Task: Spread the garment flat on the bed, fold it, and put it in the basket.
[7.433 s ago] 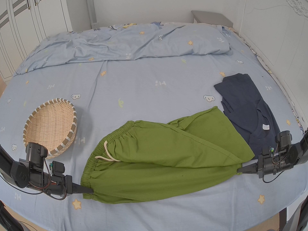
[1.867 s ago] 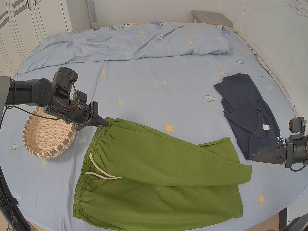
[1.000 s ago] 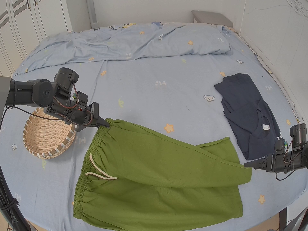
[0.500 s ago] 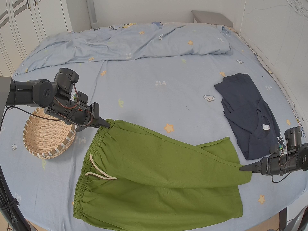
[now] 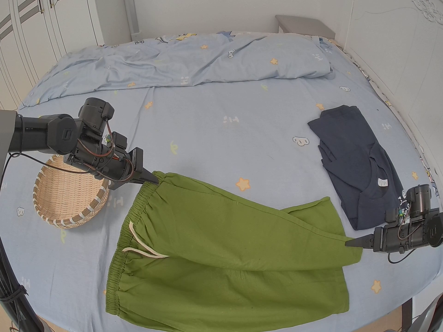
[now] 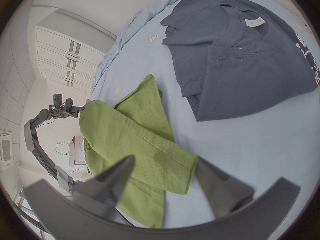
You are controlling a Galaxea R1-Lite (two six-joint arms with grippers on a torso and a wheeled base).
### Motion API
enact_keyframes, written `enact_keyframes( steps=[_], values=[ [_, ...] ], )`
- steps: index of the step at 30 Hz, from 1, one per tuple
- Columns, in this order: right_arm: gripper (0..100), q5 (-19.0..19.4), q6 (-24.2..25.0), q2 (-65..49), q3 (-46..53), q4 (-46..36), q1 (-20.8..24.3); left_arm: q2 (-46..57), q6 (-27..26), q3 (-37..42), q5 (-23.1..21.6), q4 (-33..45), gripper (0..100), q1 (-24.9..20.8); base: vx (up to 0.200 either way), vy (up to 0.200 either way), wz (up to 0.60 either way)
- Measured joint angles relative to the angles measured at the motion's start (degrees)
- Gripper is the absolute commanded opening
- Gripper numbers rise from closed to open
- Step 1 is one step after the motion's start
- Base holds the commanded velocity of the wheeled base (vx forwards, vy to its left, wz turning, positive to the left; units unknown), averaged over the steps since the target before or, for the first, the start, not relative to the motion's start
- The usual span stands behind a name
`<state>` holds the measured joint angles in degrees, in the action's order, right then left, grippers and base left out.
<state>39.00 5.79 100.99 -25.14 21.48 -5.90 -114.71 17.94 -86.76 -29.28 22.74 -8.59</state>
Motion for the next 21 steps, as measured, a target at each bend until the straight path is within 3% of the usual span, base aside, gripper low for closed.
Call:
enact_keyframes(
  steps=[8,17,21],
  values=[
    [0,0.04,0.0,0.22,0.0,-0.02,-0.22,-0.96,0.96,-1.19,-0.06,-1.26,0,0.2,0.0,0.0,0.0],
    [0,0.11,0.0,0.22,-0.09,-0.09,-0.33,-3.04,14.04,-5.55,0.24,-2.38,0,0.37,0.0,0.0,0.0],
    [0,0.11,0.04,0.22,-0.09,-0.11,-0.33,-4.0,15.49,-7.2,0.62,-2.6,0,0.2,0.0,0.0,0.0]
  ],
)
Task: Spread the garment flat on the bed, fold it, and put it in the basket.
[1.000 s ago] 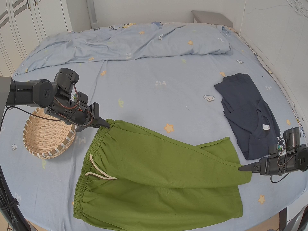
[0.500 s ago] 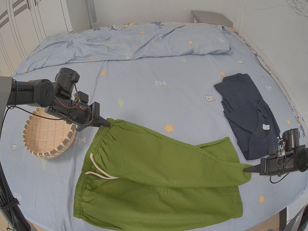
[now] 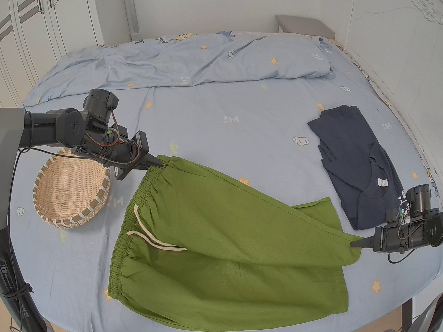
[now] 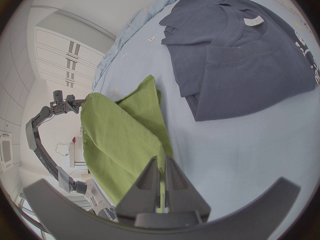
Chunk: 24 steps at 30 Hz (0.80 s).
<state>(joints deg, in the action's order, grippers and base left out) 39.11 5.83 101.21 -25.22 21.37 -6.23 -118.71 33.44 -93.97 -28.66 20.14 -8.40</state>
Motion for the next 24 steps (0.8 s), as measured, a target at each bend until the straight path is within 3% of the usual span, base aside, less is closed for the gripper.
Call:
enact_keyframes(
  steps=[14,22,24],
  values=[
    [0,0.0,0.05,0.0,-0.11,-0.05,-0.02,-0.67,0.13,-0.05,0.28,0.0,0,-0.13,0.0,0.0,0.0],
    [0,0.0,0.02,-0.24,-0.05,-0.09,0.04,-0.56,0.06,0.06,0.28,0.13,0,0.05,0.2,0.0,0.0],
    [0,-0.02,0.05,-0.29,-0.02,-0.07,0.11,-0.56,0.04,0.11,0.33,0.09,0,0.05,0.0,0.0,0.0]
  ],
)
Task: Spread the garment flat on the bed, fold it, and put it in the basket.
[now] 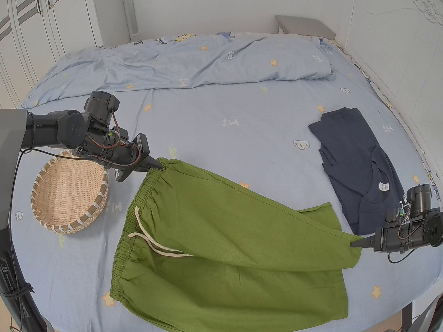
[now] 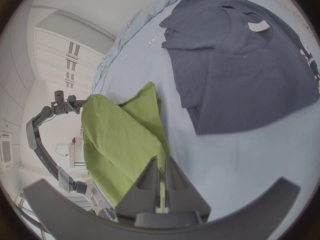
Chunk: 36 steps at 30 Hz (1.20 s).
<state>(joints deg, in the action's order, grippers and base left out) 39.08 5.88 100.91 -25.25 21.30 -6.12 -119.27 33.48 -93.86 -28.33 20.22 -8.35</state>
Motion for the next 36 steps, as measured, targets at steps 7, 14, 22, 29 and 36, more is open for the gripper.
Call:
enact_keyframes(
  steps=[7,14,22,29,36],
  values=[
    [0,0.11,0.06,-0.63,0.0,-0.3,0.22,0.39,0.0,1.08,0.01,0.11,0,0.15,0.0,0.0,0.0],
    [0,0.11,1.71,-6.05,-4.55,-6.19,1.39,2.49,-0.66,2.95,-0.33,0.18,0,0.41,0.0,0.0,0.0],
    [0,-0.13,2.49,-9.65,-21.72,-16.32,3.17,4.45,-2.36,4.44,-0.71,-0.02,0,1.85,0.0,0.0,0.0],
    [0,-0.55,2.68,-8.52,-35.76,-21.59,4.85,5.24,-2.99,4.89,-0.89,-0.83,0,3.78,0.0,0.0,0.0],
    [0,-1.45,2.68,-1.35,-48.01,-23.54,5.81,5.24,-3.21,5.33,-1.0,-5.51,0,5.99,0.0,0.0,0.0]
  ],
)
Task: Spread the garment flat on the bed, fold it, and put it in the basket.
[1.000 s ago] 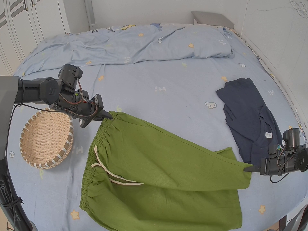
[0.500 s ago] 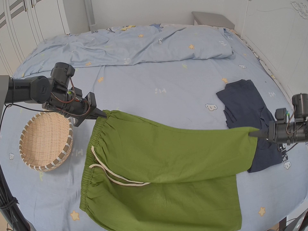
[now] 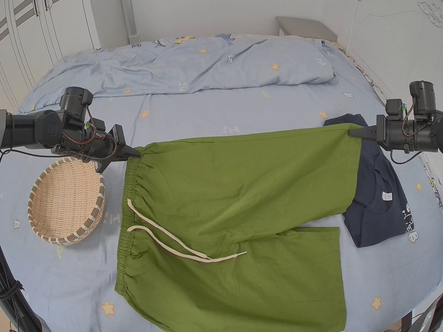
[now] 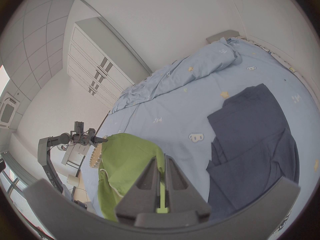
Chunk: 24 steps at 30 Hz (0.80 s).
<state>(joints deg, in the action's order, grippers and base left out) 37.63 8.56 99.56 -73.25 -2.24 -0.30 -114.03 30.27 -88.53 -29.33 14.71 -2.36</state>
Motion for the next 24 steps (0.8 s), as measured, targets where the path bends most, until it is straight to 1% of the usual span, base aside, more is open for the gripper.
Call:
enact_keyframes(
  steps=[7,16,24],
  values=[
    [0,-1.18,-0.16,7.77,-9.22,-0.46,0.88,-0.39,-0.05,0.24,-0.01,-4.23,0,1.79,0.0,0.0,0.0],
    [0,-3.23,-0.35,17.12,-23.86,-1.52,2.56,-1.84,-0.05,0.57,0.02,-8.75,0,3.4,0.0,0.0,0.0],
    [0,-5.45,-0.35,24.77,-32.78,-2.71,4.32,-4.68,0.0,0.09,0.11,-13.6,0,4.29,0.0,0.0,0.0]
  ],
)
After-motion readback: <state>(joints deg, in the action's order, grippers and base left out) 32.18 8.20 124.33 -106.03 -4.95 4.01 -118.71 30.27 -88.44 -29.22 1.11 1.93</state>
